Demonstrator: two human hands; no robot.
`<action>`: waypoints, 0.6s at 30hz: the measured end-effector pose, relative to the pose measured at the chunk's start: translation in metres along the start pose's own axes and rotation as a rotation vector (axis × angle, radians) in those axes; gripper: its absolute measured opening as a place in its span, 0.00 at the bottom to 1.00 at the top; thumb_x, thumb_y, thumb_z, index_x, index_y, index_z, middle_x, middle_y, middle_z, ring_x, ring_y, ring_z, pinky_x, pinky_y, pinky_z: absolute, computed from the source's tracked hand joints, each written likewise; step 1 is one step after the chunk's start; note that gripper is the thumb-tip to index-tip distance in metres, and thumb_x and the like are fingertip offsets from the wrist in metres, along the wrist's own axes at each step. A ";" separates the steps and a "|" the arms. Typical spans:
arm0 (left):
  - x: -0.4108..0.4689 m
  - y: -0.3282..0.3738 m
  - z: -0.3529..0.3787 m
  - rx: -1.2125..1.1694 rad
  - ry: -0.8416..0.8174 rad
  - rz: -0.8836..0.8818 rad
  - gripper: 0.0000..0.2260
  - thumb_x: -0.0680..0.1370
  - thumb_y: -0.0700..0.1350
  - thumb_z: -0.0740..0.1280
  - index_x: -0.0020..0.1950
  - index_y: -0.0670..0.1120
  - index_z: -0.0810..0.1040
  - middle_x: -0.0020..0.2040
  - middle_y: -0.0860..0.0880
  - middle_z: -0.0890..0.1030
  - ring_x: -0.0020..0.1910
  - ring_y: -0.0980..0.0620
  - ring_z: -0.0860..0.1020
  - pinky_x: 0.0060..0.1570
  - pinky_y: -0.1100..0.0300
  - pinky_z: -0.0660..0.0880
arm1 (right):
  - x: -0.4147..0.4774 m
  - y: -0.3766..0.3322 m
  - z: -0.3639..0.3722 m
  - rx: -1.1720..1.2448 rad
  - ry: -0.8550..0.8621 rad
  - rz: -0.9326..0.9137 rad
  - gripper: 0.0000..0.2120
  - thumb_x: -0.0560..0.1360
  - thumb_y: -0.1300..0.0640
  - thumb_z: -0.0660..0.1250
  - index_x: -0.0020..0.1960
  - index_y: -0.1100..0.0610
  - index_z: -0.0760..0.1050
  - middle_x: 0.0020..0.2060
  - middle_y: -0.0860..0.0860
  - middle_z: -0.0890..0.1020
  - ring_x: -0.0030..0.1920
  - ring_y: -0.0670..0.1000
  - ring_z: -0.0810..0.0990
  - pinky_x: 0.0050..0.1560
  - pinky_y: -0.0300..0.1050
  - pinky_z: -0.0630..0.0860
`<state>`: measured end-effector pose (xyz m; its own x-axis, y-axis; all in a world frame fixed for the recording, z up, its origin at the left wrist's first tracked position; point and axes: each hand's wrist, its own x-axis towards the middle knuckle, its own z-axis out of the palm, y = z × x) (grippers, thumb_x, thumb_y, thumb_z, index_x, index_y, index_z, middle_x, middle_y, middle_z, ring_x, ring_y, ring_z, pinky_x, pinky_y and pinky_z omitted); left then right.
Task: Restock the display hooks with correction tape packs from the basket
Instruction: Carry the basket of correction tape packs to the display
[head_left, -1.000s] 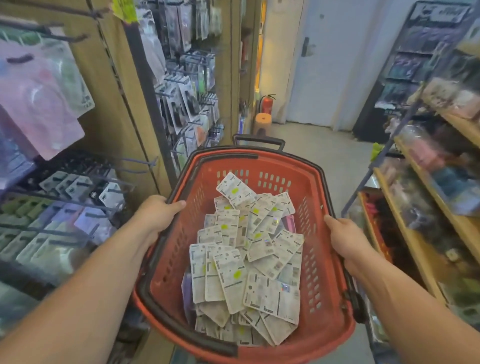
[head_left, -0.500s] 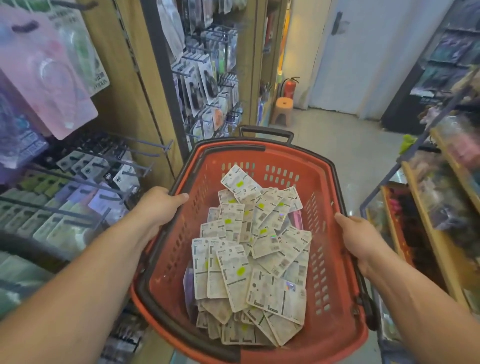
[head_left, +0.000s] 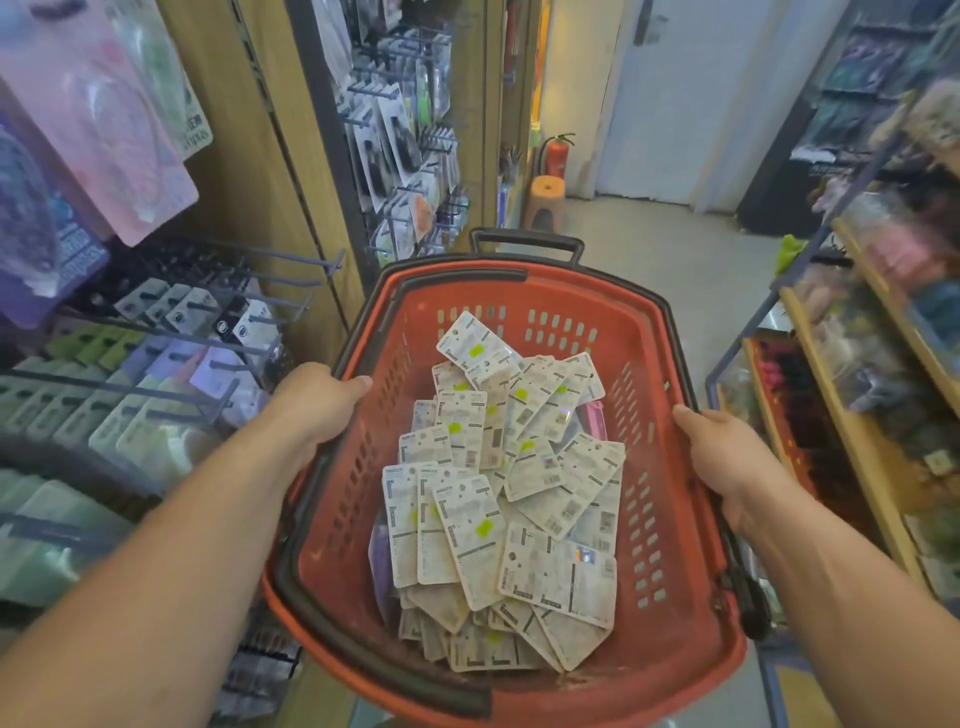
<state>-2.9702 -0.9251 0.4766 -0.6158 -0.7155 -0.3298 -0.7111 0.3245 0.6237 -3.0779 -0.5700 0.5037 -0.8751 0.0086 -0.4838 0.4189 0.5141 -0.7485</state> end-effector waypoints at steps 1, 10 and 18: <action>-0.001 0.000 -0.001 0.004 -0.004 -0.003 0.27 0.83 0.57 0.68 0.69 0.33 0.76 0.62 0.34 0.82 0.59 0.33 0.81 0.55 0.47 0.79 | -0.001 -0.001 0.001 0.001 0.002 0.000 0.18 0.85 0.46 0.58 0.58 0.59 0.79 0.45 0.59 0.86 0.44 0.61 0.86 0.53 0.59 0.82; -0.010 0.006 0.010 -0.026 0.014 0.037 0.26 0.84 0.55 0.67 0.70 0.34 0.74 0.64 0.35 0.80 0.61 0.34 0.79 0.61 0.44 0.77 | -0.005 0.004 -0.005 -0.024 0.021 -0.009 0.18 0.86 0.45 0.57 0.59 0.58 0.76 0.47 0.58 0.85 0.46 0.60 0.85 0.50 0.56 0.82; -0.016 -0.002 -0.004 0.027 -0.023 0.032 0.32 0.86 0.54 0.64 0.81 0.33 0.63 0.78 0.34 0.69 0.74 0.33 0.71 0.70 0.44 0.72 | -0.013 0.000 -0.007 0.041 -0.018 -0.037 0.14 0.86 0.48 0.58 0.49 0.54 0.76 0.42 0.56 0.85 0.40 0.57 0.85 0.35 0.45 0.76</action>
<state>-2.9577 -0.9170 0.4841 -0.6455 -0.6905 -0.3266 -0.7000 0.3637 0.6146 -3.0685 -0.5637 0.5131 -0.8858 -0.0251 -0.4634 0.3963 0.4787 -0.7834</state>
